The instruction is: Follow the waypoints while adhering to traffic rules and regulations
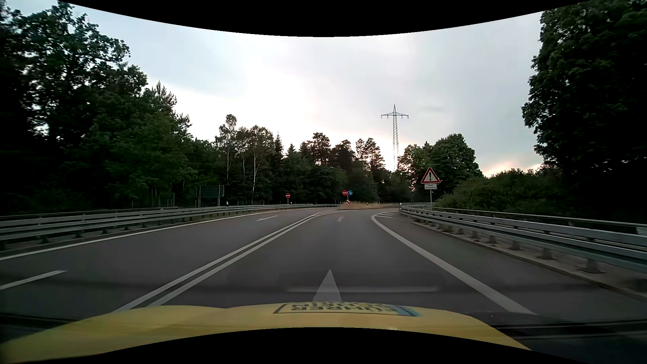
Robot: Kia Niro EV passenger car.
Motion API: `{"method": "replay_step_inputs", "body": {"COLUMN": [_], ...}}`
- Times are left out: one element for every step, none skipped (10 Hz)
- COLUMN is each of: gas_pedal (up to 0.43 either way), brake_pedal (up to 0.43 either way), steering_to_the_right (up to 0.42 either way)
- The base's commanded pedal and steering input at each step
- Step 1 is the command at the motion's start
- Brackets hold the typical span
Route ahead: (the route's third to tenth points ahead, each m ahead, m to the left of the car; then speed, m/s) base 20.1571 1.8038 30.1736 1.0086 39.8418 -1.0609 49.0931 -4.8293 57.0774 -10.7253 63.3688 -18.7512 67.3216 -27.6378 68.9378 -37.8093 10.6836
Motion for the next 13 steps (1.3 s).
{"method": "replay_step_inputs", "body": {"gas_pedal": [0.130,0.130,0.130,0.130,0.130,0.118,0.118,0.098,0.079,0.079,0.067,0.059,0.059], "brake_pedal": [0.000,0.000,0.000,0.000,0.000,0.000,0.000,0.000,0.000,0.000,0.000,0.000,0.000], "steering_to_the_right": [0.010,0.010,0.010,0.010,0.010,0.010,0.010,0.010,0.011,0.013,0.014,0.015,0.018]}}
